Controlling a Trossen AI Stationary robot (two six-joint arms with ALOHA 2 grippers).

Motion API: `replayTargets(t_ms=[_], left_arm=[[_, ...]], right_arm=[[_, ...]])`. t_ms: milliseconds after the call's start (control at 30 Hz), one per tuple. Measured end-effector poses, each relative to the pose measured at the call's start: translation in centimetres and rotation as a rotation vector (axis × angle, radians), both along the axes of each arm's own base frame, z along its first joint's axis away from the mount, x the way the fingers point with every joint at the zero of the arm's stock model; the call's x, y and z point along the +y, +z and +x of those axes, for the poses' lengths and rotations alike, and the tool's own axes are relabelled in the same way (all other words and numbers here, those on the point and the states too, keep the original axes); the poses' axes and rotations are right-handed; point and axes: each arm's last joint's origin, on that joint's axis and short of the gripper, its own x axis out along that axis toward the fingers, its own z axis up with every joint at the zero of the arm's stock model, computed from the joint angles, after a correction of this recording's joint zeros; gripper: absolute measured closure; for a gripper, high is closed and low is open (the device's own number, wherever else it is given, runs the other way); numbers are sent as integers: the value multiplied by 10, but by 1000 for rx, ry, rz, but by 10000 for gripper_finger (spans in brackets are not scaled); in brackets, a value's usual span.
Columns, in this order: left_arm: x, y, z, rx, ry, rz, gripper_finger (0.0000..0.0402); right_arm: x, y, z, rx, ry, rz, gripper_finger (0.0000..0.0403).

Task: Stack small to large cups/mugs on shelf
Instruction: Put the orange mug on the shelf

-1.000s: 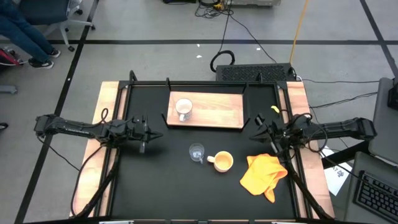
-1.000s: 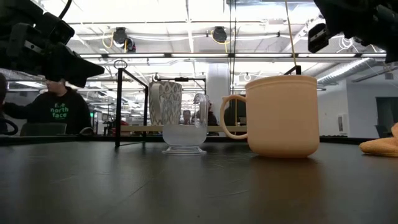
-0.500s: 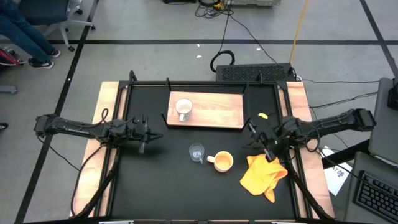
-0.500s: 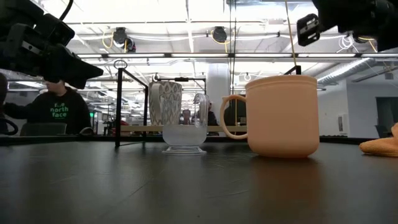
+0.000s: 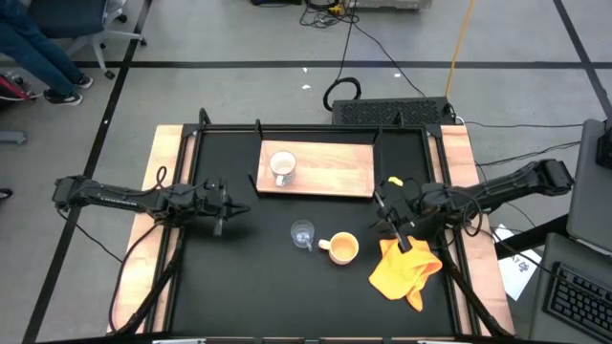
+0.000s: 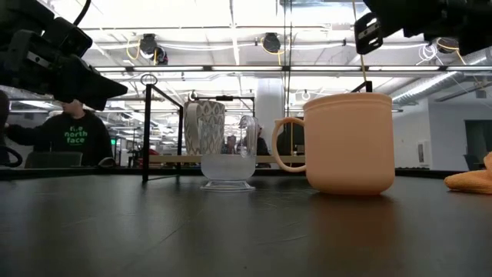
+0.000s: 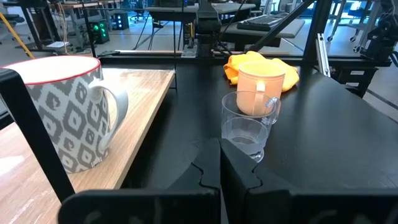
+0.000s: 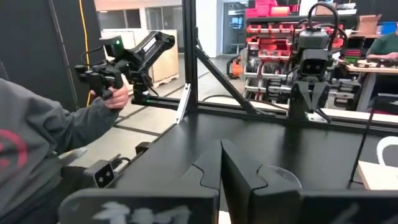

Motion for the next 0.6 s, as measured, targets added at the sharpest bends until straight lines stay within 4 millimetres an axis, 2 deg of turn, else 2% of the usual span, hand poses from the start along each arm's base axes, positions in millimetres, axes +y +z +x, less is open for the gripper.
replayTargets(t_ms=[200, 400, 600], left_arm=[[0, 0, 0, 0, 0, -1, 401], [0, 0, 0, 0, 1, -4, 401], [0, 0, 0, 0, 1, -4, 401]], right_arm=[[9, 17, 15, 13, 29, 2, 403], [14, 31, 31, 101, -85, -23, 403], [15, 37, 38, 212, -124, -20, 403]])
